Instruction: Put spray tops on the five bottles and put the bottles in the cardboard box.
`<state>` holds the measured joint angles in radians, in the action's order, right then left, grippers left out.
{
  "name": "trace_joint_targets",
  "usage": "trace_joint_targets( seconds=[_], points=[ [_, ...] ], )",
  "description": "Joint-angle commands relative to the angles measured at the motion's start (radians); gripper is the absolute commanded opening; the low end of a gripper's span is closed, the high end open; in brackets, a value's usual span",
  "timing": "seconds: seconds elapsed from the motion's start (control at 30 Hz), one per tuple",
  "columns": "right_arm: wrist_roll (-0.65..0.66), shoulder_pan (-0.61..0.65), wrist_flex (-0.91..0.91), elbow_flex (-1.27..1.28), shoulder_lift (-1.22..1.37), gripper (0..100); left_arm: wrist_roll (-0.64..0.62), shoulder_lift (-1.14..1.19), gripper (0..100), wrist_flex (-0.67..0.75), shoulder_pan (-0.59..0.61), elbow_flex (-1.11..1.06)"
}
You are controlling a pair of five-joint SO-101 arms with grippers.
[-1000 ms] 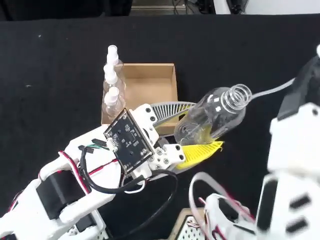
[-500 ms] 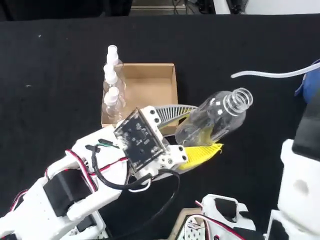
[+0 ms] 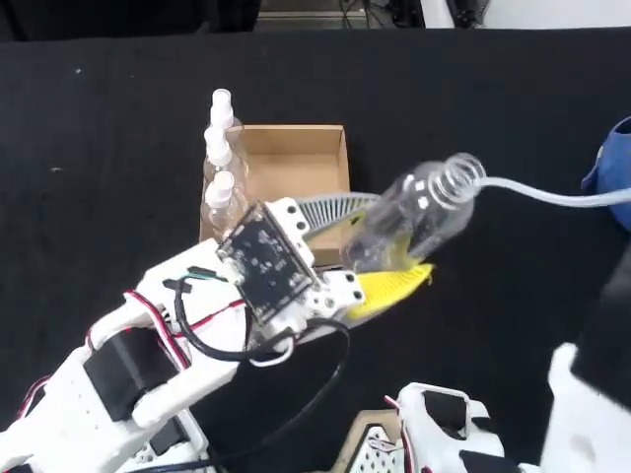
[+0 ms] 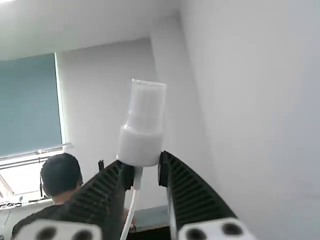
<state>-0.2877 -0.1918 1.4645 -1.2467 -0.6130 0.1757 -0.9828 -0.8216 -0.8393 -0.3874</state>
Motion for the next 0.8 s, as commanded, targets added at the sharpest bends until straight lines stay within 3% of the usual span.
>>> trace_joint_targets(
  seconds=[0.0,0.2,0.4,0.77],
  points=[
    [0.009,0.017,0.064,0.035,0.007,1.1,0.002,-0.017,3,0.058,0.048,0.016],
    [0.008,0.017,0.087,0.068,0.018,1.1,0.003,-0.017,3,0.066,0.045,-0.024],
    [0.014,0.009,-0.068,0.09,-0.012,1.1,0.008,-0.017,3,0.066,0.045,-0.031],
    [0.009,0.015,-0.025,0.225,0.059,1.1,0.002,-0.017,3,0.066,0.044,-0.024]
  ],
)
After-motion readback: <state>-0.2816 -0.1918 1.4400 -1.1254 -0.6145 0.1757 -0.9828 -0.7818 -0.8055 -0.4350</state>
